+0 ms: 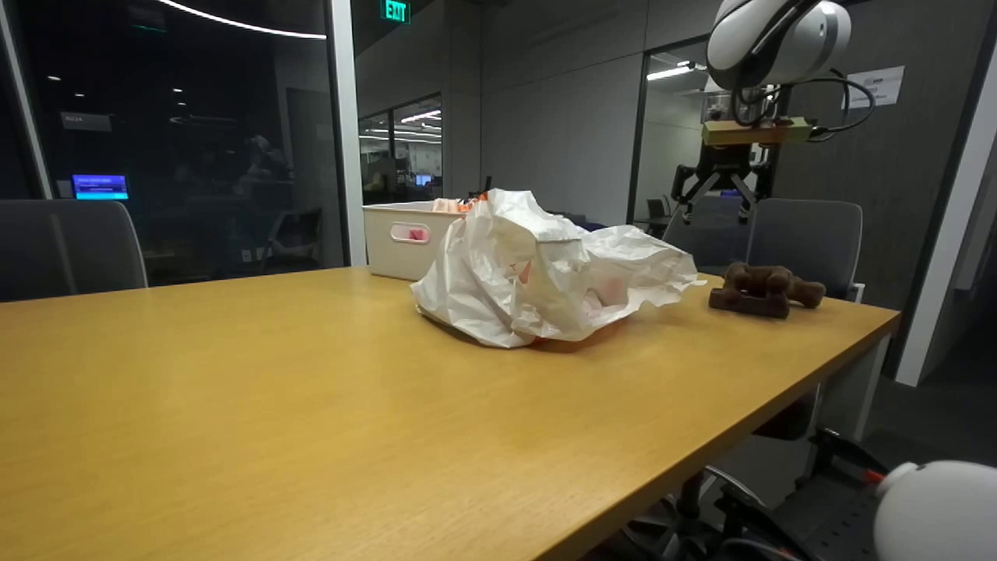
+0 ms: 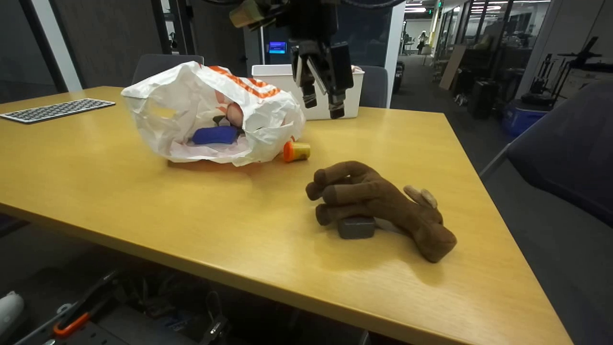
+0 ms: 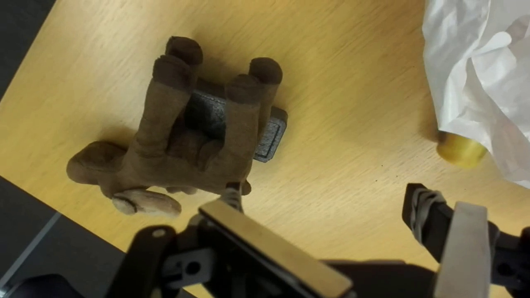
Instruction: Remove the items from the plastic bag and place them on the table.
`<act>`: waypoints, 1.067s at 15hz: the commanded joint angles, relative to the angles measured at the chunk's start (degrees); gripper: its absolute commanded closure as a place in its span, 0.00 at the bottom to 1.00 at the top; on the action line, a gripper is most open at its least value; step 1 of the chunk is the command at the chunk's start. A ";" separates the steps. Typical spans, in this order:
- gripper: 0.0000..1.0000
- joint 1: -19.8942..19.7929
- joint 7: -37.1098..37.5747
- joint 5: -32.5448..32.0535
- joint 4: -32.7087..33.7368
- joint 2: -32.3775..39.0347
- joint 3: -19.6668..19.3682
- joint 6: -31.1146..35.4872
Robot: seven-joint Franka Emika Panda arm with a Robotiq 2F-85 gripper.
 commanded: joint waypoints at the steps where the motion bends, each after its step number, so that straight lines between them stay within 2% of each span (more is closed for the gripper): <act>1: 0.00 3.09 -6.07 0.61 -2.74 -3.47 -0.05 2.88; 4: 0.00 5.04 -10.16 -1.65 -3.53 -5.07 1.20 3.51; 10: 0.00 9.29 -25.14 0.71 -11.79 -13.12 0.36 6.92; 12: 0.00 9.70 -29.40 -1.21 -13.89 -15.11 0.62 7.24; 13: 0.00 8.63 -24.87 -0.31 -10.53 -10.89 1.69 5.50; 16: 0.00 8.99 -28.03 -0.40 -12.71 -13.46 1.50 5.54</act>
